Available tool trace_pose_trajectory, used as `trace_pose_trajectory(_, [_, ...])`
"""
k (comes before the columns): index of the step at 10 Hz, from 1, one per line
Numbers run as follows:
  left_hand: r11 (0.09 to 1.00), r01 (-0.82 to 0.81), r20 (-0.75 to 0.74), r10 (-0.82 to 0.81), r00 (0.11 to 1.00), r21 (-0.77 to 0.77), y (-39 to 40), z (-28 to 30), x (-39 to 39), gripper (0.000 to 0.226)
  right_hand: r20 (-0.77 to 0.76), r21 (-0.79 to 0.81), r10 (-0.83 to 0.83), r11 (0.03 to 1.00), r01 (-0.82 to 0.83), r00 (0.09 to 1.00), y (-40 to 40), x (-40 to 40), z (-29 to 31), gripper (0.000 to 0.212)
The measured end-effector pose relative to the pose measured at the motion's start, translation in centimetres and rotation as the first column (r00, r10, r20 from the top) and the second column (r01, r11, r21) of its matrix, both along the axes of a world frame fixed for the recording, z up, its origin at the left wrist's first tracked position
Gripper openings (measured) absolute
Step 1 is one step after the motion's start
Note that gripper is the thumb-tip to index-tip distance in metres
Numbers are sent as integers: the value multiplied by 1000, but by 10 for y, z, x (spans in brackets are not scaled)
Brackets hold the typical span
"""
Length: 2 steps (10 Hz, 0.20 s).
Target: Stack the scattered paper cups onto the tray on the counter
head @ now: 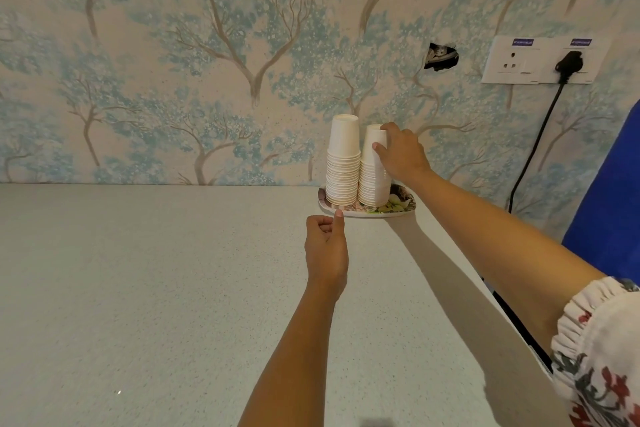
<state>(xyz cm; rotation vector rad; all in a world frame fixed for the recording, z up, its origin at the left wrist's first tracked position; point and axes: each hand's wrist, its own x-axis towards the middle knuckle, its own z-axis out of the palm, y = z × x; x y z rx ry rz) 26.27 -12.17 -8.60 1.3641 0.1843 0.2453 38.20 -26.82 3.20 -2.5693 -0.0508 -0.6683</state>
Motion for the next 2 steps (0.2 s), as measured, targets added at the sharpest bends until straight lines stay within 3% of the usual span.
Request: trace_pose_trajectory(2, [999, -15, 11, 14, 1000, 32, 1, -2, -2, 18, 76, 72, -18, 997, 13, 997, 4, -20, -8, 64])
